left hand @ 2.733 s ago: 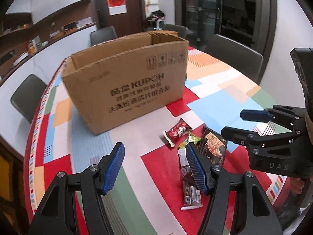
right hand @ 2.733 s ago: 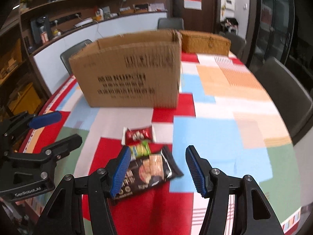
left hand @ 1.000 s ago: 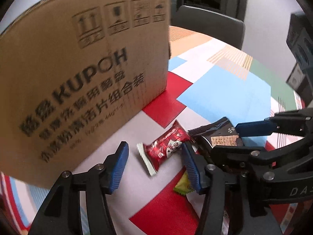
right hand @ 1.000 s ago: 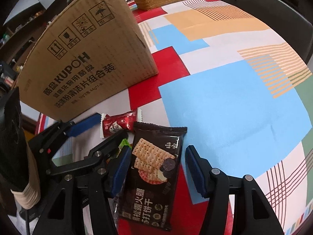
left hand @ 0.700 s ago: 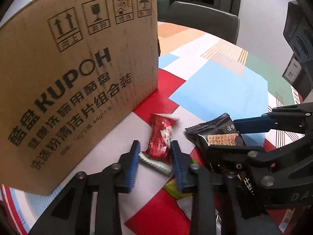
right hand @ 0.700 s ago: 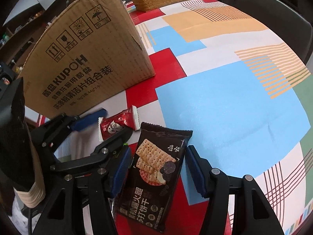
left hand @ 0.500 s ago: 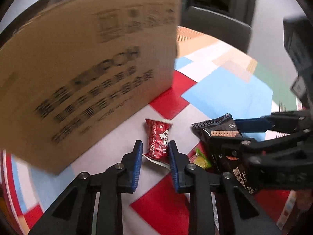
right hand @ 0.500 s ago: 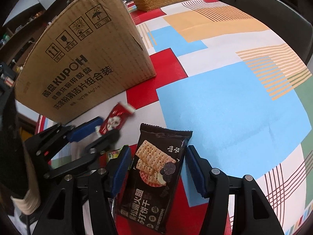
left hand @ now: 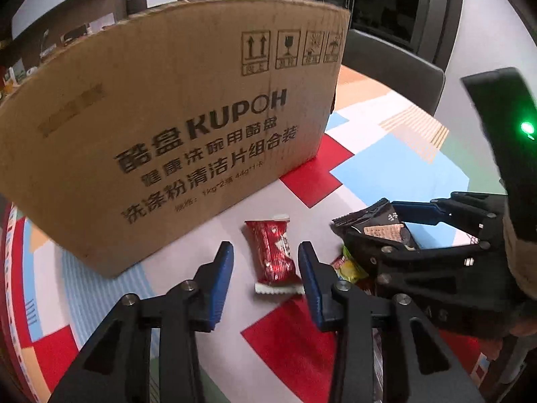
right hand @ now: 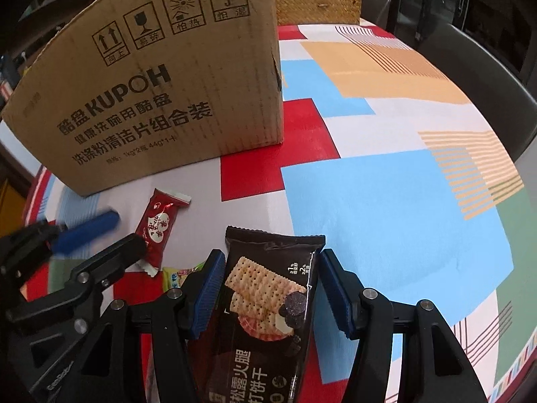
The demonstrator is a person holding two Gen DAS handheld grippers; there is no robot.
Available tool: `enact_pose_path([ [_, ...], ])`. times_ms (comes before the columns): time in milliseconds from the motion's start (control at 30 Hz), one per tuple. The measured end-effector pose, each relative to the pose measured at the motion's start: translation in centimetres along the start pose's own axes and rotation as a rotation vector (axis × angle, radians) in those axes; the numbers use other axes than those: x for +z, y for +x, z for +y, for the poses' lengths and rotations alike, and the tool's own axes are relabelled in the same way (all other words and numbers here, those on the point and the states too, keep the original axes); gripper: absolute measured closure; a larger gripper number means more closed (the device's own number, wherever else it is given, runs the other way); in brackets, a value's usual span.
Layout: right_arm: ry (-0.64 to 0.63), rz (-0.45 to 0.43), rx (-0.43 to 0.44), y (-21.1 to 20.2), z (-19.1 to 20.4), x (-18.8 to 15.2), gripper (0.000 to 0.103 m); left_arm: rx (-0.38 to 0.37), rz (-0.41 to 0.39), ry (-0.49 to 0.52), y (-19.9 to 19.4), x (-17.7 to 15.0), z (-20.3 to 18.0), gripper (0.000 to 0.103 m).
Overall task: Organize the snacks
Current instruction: 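Grasp the red candy with the left tool while the right tool grasps the black cracker pack, then carry both snacks over the box and open both tools to drop them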
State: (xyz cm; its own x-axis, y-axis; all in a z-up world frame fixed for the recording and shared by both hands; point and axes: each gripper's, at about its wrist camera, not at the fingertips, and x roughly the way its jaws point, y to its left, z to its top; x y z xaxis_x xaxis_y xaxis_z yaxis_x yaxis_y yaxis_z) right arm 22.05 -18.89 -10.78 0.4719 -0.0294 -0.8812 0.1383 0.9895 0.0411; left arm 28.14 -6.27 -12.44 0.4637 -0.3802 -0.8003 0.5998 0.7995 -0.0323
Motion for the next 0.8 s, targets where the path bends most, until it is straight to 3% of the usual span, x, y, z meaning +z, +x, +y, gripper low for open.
enact_pose_path([
  [233,-0.025,-0.017,-0.015,0.2,-0.3,0.2,0.046,0.020,0.069,-0.024,2.2,0.1,0.6,0.067],
  [300,-0.055,-0.019,-0.039,0.4,0.1,0.3,0.046,0.030,0.064,-0.028,2.2,0.1,0.7,0.069],
  [400,-0.063,-0.026,-0.047,0.6,0.3,0.4,0.046,0.023,0.067,-0.036,2.1,0.1,0.7,0.080],
  [800,-0.050,-0.023,0.034,-0.2,-0.7,0.3,0.052,0.042,0.016,-0.141,-1.5,-0.8,-0.2,0.081],
])
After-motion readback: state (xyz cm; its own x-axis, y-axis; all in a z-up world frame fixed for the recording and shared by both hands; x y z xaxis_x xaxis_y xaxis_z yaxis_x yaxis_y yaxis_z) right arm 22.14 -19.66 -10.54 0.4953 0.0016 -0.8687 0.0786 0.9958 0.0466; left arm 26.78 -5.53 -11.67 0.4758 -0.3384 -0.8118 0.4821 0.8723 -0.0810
